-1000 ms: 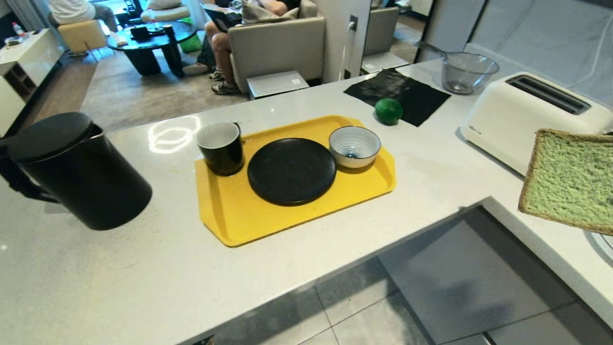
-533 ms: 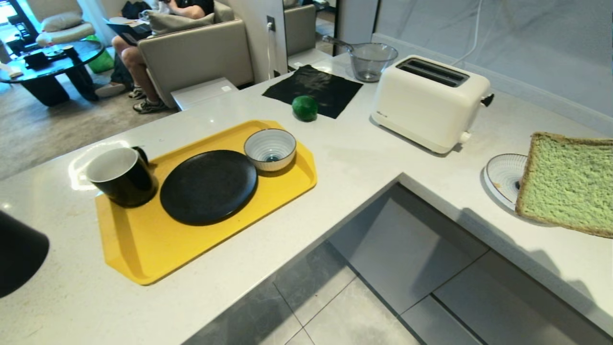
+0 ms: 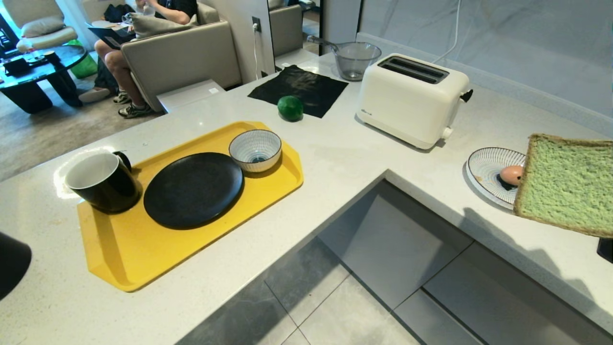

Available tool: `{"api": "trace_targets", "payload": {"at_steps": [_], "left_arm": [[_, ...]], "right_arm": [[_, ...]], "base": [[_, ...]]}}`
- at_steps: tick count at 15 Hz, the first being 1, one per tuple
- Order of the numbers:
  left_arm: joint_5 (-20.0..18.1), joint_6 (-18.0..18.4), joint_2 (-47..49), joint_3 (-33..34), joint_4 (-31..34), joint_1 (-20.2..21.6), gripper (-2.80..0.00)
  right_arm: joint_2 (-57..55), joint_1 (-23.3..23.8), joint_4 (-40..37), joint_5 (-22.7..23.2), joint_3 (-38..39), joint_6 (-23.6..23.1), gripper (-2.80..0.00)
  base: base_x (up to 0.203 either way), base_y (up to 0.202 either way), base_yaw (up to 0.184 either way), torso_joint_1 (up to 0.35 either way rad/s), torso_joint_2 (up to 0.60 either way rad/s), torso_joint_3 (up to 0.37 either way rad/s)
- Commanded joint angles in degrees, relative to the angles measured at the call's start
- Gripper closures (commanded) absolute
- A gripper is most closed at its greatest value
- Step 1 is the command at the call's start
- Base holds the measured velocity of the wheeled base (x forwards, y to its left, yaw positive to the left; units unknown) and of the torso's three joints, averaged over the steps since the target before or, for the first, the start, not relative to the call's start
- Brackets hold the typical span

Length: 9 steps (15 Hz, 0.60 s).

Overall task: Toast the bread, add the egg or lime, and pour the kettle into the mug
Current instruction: Put the bread slices in the toaster

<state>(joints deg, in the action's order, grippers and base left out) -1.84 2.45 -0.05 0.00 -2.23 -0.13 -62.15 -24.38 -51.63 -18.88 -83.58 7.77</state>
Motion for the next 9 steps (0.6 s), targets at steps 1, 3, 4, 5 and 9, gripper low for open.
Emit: {"api": "trace_targets", "payload": {"at_steps": [1, 3, 4, 5, 9], "left_arm": [[0.0, 0.0, 0.0, 1.0, -0.1, 0.0, 0.0], [0.0, 0.0, 0.0, 1.0, -0.1, 0.0, 0.0], [0.0, 0.0, 0.0, 1.0, -0.1, 0.0, 0.0], [0.0, 0.0, 0.0, 1.0, -0.1, 0.0, 0.0], [-0.1, -0.1, 0.0, 1.0, -0.1, 0.0, 0.0]], "right_arm": [[-0.1, 0.0, -0.3, -0.2, -0.2, -0.1, 0.0], [0.0, 0.0, -0.3, -0.5, -0.2, 0.0, 0.0], [0.0, 0.0, -0.3, -0.5, -0.2, 0.0, 0.0], [0.1, 0.0, -0.3, -0.5, -0.2, 0.0, 0.0], [0.4, 0.0, -0.3, -0.5, -0.4, -0.1, 0.0]], "base": [[0.0, 0.0, 0.0, 0.0, 0.0, 0.0], [0.0, 0.0, 0.0, 0.0, 0.0, 0.0], [0.0, 0.0, 0.0, 0.0, 0.0, 0.0], [0.0, 0.0, 0.0, 0.0, 0.0, 0.0], [0.0, 0.0, 0.0, 0.0, 0.0, 0.0]]}}
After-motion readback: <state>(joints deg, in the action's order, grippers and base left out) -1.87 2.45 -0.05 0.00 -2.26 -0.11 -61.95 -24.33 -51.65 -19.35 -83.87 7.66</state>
